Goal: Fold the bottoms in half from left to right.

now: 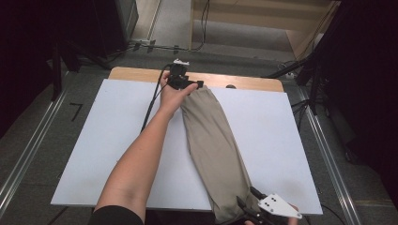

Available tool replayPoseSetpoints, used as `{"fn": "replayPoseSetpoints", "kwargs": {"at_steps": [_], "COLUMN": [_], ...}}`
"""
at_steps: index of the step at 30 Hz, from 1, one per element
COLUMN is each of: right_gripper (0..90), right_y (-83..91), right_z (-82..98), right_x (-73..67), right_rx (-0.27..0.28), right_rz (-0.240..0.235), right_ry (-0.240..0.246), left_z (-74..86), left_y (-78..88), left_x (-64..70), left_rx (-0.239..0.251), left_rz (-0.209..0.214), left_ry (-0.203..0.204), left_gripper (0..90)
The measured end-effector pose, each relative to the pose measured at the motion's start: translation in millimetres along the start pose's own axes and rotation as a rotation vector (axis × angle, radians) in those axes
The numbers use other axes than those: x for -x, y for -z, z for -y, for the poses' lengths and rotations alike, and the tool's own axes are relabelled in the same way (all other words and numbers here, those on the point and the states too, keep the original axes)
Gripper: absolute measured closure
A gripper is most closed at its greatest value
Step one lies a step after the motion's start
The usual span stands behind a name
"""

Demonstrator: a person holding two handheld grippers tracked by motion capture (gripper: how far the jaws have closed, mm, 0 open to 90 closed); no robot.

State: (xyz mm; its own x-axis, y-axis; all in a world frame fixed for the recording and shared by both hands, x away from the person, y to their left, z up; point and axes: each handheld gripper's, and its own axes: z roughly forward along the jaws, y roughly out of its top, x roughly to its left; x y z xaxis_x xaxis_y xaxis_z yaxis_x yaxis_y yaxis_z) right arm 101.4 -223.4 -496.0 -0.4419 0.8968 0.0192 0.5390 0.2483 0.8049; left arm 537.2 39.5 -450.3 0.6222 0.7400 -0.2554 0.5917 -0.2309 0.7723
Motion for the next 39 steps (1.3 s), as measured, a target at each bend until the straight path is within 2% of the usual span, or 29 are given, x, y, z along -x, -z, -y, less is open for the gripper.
{"fn": "replayPoseSetpoints", "kwargs": {"at_steps": [4,7,9,12,15,16,18,19,20,21,22,23,25,27,29,32,35,39], "right_gripper": [42.0,41.0,38.1,36.6,38.1,41.8,57.0,64.6,70.4,75.7,81.4,83.9,85.6,86.3,86.5,86.6,86.6,86.7], "right_y": [-15.6,-31.1,-42.1,-56.2,-59.9,-60.1,-58.8,-58.4,-57.9,-57.4,-57.2,-57.3,-57.9,-58.5,-59.0,-60.0,-64.8,-71.0], "right_z": [-9.4,-12.1,-11.8,-11.2,-12.4,-12.7,-12.2,-12.0,-11.5,-11.7,-12.2,-13.0,-16.1,-20.0,-22.8,-28.9,-37.0,-49.3], "right_x": [-18.7,-31.6,-38.2,-48.1,-50.2,-48.6,-45.0,-43.1,-41.3,-40.0,-38.7,-37.2,-35.4,-33.8,-33.6,-45.8,-58.3,-76.1], "right_rx": [-0.022,-0.055,-0.087,-0.13,-0.134,-0.139,-0.138,-0.137,-0.134,-0.14,-0.146,-0.153,-0.169,-0.191,-0.188,-0.174,-0.17,-0.139], "right_rz": [-0.068,-0.092,-0.104,-0.082,-0.087,-0.096,-0.083,-0.077,-0.067,-0.067,-0.068,-0.072,-0.083,-0.099,-0.139,-0.146,-0.166,-0.196], "right_ry": [0.064,0.104,0.114,0.148,0.134,0.122,0.113,0.095,0.087,0.098,0.102,0.111,0.123,0.122,0.089,0.132,0.159,0.175], "left_z": [23.9,38.2,44.6,48.2,48.5,48.5,48.2,47.8,47.5,47.5,47.3,46.9,46.1,43.4,38.7,28.6,19.6,8.9], "left_y": [1.7,-3.2,-7.5,-12.6,-17.5,-18.8,-20.8,-22.0,-23.4,-24.6,-25.9,-26.2,-26.1,-24.2,-20.7,-12.4,-3.2,11.4], "left_x": [-21.0,-30.4,-31.2,-28.3,-21.4,-19.1,-15.6,-15.4,-16.5,-17.0,-16.1,-14.5,-13.4,-14.7,-16.0,-18.5,-22.3,-32.8], "left_rx": [-0.054,-0.106,-0.129,-0.135,-0.126,-0.13,-0.133,-0.132,-0.137,-0.14,-0.144,-0.151,-0.156,-0.151,-0.147,-0.146,-0.152,-0.145], "left_rz": [-0.039,-0.034,-0.035,-0.041,-0.061,-0.075,-0.101,-0.082,-0.041,-0.016,-0.007,-0.019,-0.017,-0.011,-0.001,0.008,-0.008,-0.029], "left_ry": [0.049,0.077,0.07,0.055,0.034,0.014,0.0,0.02,0.047,0.066,0.072,0.064,0.064,0.088,0.095,0.086,0.064,0.076], "left_gripper": [25.4,28.8,33.5,37.5,44.8,48.5,58.6,61.7,66.4,69.9,71.5,75.6,83.8,85.8,86.3,86.5,86.5,86.5]}}
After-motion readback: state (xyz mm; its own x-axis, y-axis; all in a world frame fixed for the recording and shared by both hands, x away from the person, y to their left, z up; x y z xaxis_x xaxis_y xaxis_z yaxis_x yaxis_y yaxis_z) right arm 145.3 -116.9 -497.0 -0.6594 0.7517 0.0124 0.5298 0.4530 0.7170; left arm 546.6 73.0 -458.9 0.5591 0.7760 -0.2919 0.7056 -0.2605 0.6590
